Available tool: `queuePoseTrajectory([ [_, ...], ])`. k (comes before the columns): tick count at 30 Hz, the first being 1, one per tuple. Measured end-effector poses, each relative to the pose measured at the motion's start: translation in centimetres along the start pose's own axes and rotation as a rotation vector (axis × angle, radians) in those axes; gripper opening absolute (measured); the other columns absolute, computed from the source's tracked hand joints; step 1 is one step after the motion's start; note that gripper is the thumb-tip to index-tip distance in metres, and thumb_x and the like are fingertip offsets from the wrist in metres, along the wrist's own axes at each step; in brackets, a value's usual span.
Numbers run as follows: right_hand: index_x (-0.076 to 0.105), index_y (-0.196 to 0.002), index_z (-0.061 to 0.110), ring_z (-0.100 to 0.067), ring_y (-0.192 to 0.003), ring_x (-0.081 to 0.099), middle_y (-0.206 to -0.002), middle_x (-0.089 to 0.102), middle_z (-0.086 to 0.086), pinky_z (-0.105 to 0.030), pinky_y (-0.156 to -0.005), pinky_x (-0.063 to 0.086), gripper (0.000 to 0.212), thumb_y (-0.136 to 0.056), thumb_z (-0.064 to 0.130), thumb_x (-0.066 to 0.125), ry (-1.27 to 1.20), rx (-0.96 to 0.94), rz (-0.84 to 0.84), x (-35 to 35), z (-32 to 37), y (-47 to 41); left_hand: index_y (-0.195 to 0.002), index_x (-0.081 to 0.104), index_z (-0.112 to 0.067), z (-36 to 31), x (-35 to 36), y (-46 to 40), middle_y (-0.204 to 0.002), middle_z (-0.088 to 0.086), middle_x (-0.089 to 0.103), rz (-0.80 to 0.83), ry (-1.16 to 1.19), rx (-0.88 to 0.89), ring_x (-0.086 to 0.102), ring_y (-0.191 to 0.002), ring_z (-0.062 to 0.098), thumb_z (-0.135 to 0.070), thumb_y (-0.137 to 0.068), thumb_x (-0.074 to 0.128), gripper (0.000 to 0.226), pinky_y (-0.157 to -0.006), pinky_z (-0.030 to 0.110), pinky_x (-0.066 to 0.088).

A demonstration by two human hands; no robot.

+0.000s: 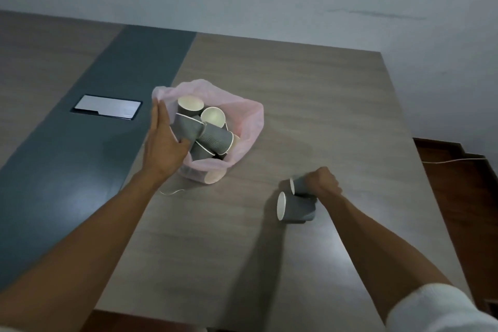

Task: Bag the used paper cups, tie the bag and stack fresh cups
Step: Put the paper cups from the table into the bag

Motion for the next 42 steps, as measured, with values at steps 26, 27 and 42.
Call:
queuePoseTrajectory([
  [26,0.07,-0.097,0.016,-0.026,-0.085,0.066,-0.092,0.071,-0.001,-0.034,-0.075,0.053,0.018,-0.091,0.016,0.053,-0.276,-0.828,0.135,0.9,14.2,8.6,-0.164,-0.004,-0.025,0.7,-2.0,0.1,-0.172,-0.011,-0.003,0.067,0.014,-0.021,0.031,-0.151,0.024,-0.034,-0.076,0.079,0.121,-0.115,0.05,0.04],
  [27,0.068,-0.09,0.018,-0.026,-0.083,0.065,-0.088,0.071,-0.001,-0.034,-0.073,0.052,0.016,-0.086,0.022,0.053,-0.191,-0.815,0.123,0.3,13.1,8.5,-0.164,-0.004,-0.024,0.6,-1.9,0.1,-0.172,-0.01,-0.002,0.062,0.017,-0.014,0.032,-0.151,0.025,-0.035,-0.076,0.079,0.121,-0.115,0.048,0.04],
  [42,0.042,-0.15,0.028,-0.025,-0.138,0.044,-0.153,0.043,0.001,-0.041,-0.116,0.029,0.092,-0.07,0.043,0.086,0.931,-0.892,0.604,0.0,0.8,6.8,-0.164,-0.004,-0.019,-0.3,-1.9,1.8,-0.173,-0.005,-0.004,0.072,-0.003,-0.023,0.034,-0.148,0.023,-0.044,-0.066,0.07,0.125,-0.112,0.037,0.039],
])
Point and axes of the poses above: each hand's wrist, its own y-axis away from the middle knuckle, its own x-axis out of the palm, z = x × y, the point moved 1 cm from there along -y, towards the middle knuckle
